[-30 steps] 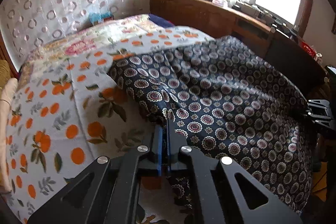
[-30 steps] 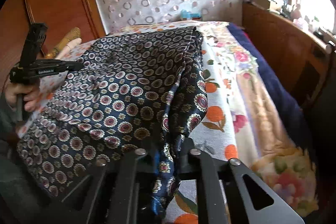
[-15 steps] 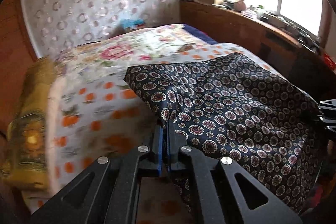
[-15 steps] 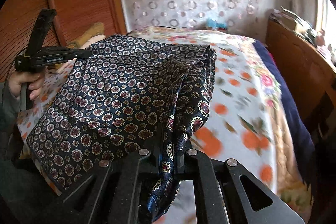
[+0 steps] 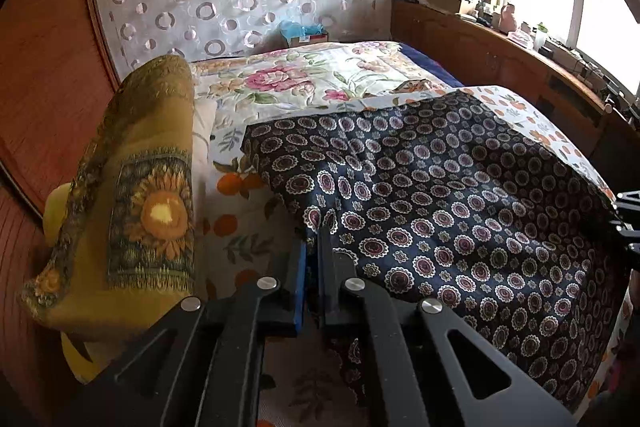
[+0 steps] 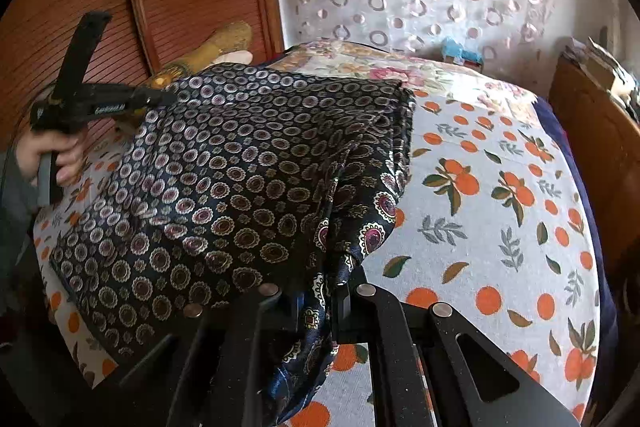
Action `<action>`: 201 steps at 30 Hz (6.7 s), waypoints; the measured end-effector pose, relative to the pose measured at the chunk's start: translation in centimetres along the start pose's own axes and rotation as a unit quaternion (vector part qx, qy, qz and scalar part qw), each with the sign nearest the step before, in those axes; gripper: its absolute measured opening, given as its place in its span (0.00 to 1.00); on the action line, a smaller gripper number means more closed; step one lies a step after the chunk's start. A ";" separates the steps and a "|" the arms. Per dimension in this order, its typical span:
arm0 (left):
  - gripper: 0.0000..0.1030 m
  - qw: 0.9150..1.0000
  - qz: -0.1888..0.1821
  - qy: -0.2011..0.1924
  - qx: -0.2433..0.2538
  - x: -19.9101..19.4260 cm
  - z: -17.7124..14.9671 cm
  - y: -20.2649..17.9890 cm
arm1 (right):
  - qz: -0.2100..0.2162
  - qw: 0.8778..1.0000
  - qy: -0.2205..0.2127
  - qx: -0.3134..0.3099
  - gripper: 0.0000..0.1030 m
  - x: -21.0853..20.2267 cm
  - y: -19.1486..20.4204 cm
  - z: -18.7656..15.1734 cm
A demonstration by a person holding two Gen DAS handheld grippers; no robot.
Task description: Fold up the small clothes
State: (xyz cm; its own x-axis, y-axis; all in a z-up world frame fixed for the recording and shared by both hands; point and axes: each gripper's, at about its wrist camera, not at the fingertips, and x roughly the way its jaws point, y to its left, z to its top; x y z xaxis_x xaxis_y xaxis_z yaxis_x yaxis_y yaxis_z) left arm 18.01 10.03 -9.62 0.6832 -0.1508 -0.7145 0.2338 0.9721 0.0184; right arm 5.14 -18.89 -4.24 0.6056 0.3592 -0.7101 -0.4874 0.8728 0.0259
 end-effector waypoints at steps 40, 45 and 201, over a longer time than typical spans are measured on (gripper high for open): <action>0.43 0.994 -0.094 0.013 -0.047 -8.4 -13.6 -4.3 | -0.013 0.999 -0.030 -0.041 0.52 -6.2 5.4 -4.3; 0.34 0.992 -0.115 0.013 -0.044 -8.5 -13.6 -4.9 | -0.009 0.999 -0.029 -0.042 0.52 -5.7 5.8 -4.1; 0.67 0.996 -0.036 0.044 -0.065 10.2 7.5 2.2 | 0.048 0.999 0.013 0.009 0.10 11.6 -6.5 10.6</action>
State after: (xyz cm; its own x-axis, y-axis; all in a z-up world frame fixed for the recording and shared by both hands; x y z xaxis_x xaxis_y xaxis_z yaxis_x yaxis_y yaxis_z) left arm 30.71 9.32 -11.62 0.6028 -0.2100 -0.7698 0.1837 0.9753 -0.1223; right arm 22.05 -16.91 -5.23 0.5393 0.4330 -0.7223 -0.5305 0.8408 0.1080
